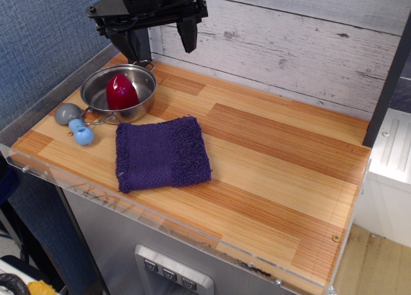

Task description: Move the purple cloth to the right middle side of table

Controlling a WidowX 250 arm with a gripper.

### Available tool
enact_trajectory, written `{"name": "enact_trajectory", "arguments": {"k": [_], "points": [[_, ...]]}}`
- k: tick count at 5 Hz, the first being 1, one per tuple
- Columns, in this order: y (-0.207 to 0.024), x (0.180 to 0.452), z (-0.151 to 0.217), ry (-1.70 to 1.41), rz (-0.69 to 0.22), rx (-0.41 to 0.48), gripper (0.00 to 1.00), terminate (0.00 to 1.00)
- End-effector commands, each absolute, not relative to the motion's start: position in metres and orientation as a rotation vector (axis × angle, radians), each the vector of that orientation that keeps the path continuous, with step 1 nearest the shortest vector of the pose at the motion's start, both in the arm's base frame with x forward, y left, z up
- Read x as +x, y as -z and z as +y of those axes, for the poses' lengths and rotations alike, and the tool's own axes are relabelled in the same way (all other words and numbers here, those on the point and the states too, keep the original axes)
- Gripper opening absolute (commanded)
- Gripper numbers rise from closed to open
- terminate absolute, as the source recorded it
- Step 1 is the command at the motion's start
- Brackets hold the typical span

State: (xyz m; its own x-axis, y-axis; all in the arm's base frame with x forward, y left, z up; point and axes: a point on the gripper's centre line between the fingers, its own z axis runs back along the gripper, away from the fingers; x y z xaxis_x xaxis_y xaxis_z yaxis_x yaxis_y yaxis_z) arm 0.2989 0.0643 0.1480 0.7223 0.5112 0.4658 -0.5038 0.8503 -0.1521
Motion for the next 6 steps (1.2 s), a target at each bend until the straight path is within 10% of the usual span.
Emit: {"name": "enact_trajectory", "arguments": {"k": [1, 6], "points": [[-0.148, 0.299, 0.064, -0.56, -0.519, -0.015, 1.0, 0.0], [-0.046, 0.255, 0.079, -0.721, -0.219, 0.035, 1.0, 0.0]]}}
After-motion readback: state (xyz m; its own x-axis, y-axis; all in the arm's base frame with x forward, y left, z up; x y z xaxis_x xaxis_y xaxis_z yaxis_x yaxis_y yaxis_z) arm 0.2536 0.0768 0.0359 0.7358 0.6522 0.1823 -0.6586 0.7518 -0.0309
